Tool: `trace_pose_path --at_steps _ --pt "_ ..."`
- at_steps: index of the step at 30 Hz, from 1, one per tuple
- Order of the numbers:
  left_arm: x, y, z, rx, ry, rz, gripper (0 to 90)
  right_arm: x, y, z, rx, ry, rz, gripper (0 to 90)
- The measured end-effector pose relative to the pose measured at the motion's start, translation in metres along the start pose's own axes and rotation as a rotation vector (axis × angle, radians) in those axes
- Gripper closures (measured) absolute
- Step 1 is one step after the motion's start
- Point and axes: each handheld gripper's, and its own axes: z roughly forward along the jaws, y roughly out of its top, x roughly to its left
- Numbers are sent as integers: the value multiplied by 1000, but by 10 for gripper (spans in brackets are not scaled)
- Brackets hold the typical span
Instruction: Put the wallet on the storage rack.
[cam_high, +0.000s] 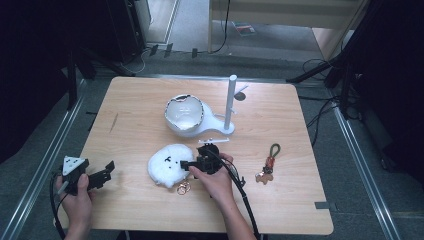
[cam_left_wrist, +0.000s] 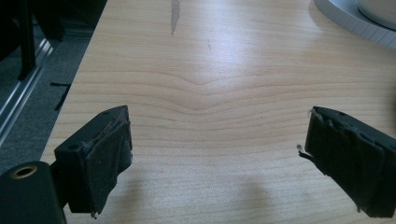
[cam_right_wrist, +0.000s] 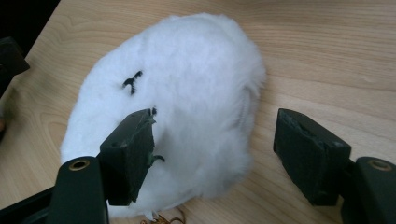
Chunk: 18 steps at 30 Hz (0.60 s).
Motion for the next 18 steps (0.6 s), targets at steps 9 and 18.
trace_pose_path --at_steps 9,18 --pt "0 0 0 0 2 1 78 2 -1 4 12 54 23 401" --pt "0 0 0 0 2 0 78 1 -4 4 7 7 40 650"
